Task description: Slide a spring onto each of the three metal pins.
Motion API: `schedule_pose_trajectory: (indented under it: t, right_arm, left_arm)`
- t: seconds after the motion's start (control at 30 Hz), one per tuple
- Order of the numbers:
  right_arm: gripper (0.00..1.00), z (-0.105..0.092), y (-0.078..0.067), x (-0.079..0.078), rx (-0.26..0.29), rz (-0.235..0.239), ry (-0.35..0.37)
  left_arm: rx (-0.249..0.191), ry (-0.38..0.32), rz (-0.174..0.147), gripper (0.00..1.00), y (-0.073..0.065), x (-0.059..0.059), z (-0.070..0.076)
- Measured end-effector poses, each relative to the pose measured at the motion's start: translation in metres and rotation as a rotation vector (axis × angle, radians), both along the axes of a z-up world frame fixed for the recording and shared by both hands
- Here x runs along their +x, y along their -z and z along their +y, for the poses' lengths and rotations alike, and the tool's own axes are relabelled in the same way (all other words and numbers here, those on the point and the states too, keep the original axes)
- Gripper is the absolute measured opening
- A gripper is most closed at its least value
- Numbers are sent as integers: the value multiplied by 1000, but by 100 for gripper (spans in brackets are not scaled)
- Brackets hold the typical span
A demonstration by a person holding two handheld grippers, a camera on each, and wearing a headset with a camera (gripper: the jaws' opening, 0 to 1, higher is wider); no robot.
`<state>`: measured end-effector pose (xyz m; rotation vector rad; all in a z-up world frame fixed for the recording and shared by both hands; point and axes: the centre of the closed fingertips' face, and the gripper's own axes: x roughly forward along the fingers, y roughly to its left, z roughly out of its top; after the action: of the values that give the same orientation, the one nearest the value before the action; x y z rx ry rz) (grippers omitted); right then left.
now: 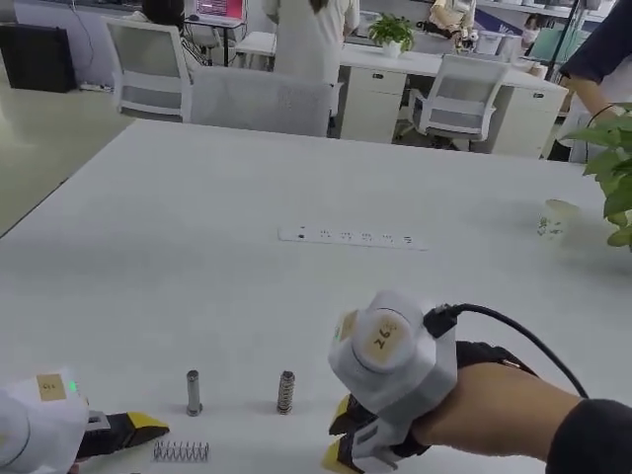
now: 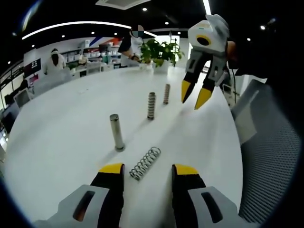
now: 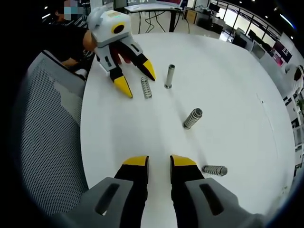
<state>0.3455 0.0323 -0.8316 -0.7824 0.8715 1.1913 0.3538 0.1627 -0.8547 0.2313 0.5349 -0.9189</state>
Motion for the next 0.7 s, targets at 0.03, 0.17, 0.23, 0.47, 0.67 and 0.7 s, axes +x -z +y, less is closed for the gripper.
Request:
schedule_pose_trajectory:
  t: [0.03, 0.17, 0.23, 0.47, 0.67, 0.7]
  right_arm:
    - [15, 0, 0, 0, 0, 1, 0]
    - [15, 0, 1, -1, 0, 4, -1]
    - [15, 1, 1, -1, 1, 4, 0]
    - [14, 2, 2, -2, 2, 5, -4]
    - [14, 3, 3, -3, 3, 10, -8]
    - [14, 3, 3, -3, 3, 10, -8]
  left_arm:
    - [1, 0, -1, 33, 0, 0, 1]
    - [4, -4, -3, 31, 0, 1, 2]
    - [5, -5, -7, 28, 0, 1, 3]
    - [21, -8, -16, 22, 0, -3, 3]
    - [26, -23, -21, 17, -1, -4, 5]
    - [26, -23, -21, 16, -1, -4, 5]
